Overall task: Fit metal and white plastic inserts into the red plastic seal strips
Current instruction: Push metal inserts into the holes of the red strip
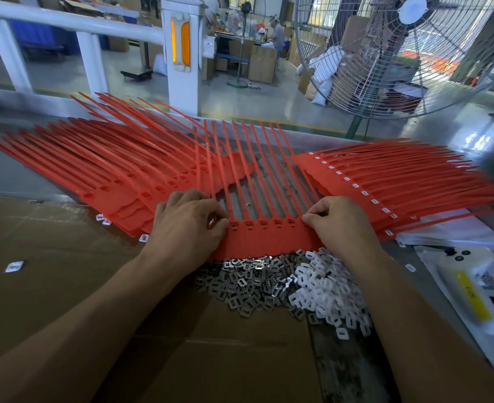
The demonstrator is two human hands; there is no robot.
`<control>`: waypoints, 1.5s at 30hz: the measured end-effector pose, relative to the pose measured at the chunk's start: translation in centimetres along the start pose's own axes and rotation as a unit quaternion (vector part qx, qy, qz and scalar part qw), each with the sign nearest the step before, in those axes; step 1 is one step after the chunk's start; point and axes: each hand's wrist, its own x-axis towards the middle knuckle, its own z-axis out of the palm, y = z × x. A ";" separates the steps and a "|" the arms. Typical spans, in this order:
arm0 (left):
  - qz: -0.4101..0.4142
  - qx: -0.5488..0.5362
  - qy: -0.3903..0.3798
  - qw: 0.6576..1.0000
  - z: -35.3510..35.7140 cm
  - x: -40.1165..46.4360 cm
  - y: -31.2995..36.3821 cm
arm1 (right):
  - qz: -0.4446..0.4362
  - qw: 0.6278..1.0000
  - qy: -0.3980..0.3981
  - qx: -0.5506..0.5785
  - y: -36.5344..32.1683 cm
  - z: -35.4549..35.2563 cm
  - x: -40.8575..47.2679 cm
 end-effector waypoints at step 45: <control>-0.005 0.001 -0.005 1.000 0.1 0.1 -0.1 | -0.249 0.915 -0.317 0.022 -3.3 -1.5 -3.6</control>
